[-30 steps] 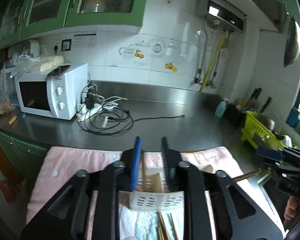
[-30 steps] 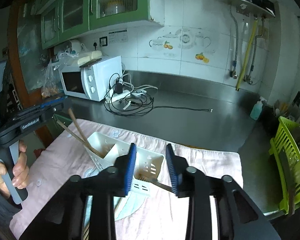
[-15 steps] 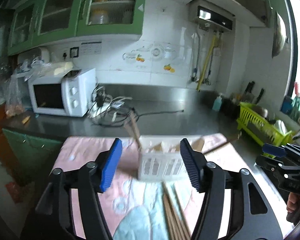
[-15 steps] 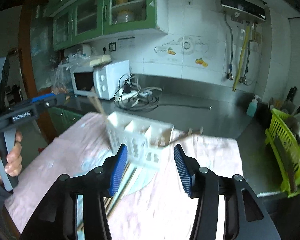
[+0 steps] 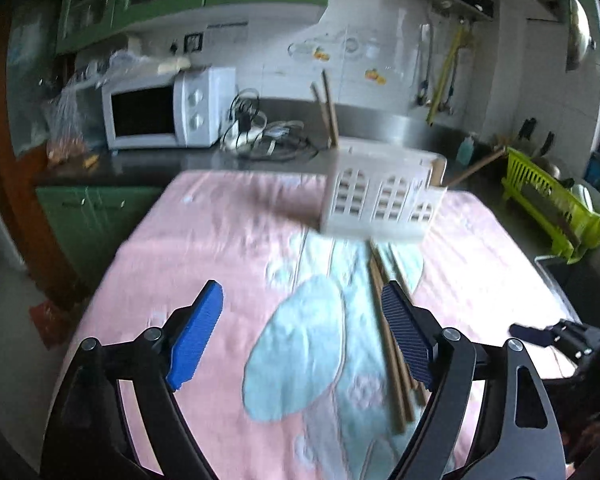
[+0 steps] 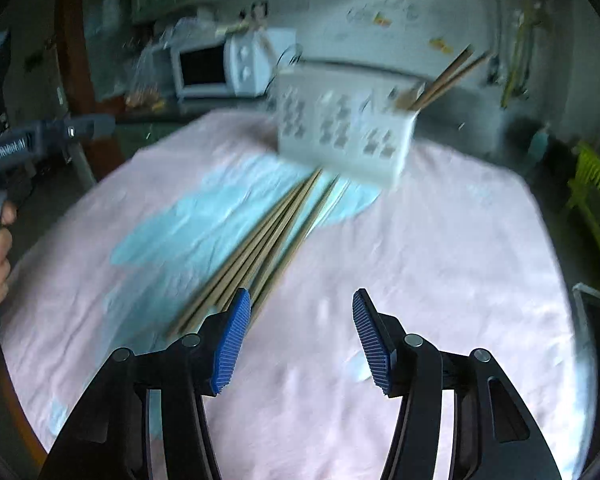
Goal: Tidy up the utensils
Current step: 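Return both open tools to the chopsticks on the blanket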
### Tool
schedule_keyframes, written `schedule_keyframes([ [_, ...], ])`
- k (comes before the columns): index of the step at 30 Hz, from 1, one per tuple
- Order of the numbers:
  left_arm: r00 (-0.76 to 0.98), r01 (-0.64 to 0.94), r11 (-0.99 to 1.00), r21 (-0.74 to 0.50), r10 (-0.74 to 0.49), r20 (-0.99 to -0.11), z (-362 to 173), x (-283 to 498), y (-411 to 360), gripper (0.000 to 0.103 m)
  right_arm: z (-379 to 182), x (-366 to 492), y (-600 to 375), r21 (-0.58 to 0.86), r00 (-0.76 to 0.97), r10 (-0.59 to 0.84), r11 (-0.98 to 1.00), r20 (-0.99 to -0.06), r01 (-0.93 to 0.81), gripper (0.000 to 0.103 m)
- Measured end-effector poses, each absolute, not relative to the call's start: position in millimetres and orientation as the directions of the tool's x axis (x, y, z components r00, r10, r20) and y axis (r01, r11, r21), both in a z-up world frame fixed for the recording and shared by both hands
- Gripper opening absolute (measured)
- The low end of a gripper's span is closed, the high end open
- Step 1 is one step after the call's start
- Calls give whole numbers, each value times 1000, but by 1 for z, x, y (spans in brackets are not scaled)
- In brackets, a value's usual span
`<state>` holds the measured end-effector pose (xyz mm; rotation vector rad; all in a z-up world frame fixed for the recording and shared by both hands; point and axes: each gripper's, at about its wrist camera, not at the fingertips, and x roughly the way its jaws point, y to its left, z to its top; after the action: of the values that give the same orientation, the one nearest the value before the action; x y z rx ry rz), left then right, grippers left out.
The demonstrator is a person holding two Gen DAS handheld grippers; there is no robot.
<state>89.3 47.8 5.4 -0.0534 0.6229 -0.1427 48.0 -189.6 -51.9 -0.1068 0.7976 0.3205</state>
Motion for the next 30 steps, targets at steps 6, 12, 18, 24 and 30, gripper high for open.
schedule_keyframes([
  [6, 784, 109, 991, -73, -131, -607, -18, 71, 54, 83, -78, 52, -173, 40, 610, 252, 940, -751, -339, 36],
  [12, 747, 125, 987, -101, -161, -645, -36, 64, 55, 83, -97, 59, -162, 55, 575, 251, 940, -779, -335, 32],
  [18, 684, 208, 973, -102, -219, -696, -57, 59, 37, 83, -98, 63, -161, 52, 577, 241, 945, -780, -323, 31],
  [24, 610, 310, 948, -74, -258, -749, -78, 54, 1, 83, -98, 65, -163, 37, 583, 218, 951, -783, -307, 24],
  [30, 569, 352, 936, -25, -235, -788, -92, 58, -22, 83, -99, 66, -170, 39, 585, 212, 955, -783, -294, 22],
])
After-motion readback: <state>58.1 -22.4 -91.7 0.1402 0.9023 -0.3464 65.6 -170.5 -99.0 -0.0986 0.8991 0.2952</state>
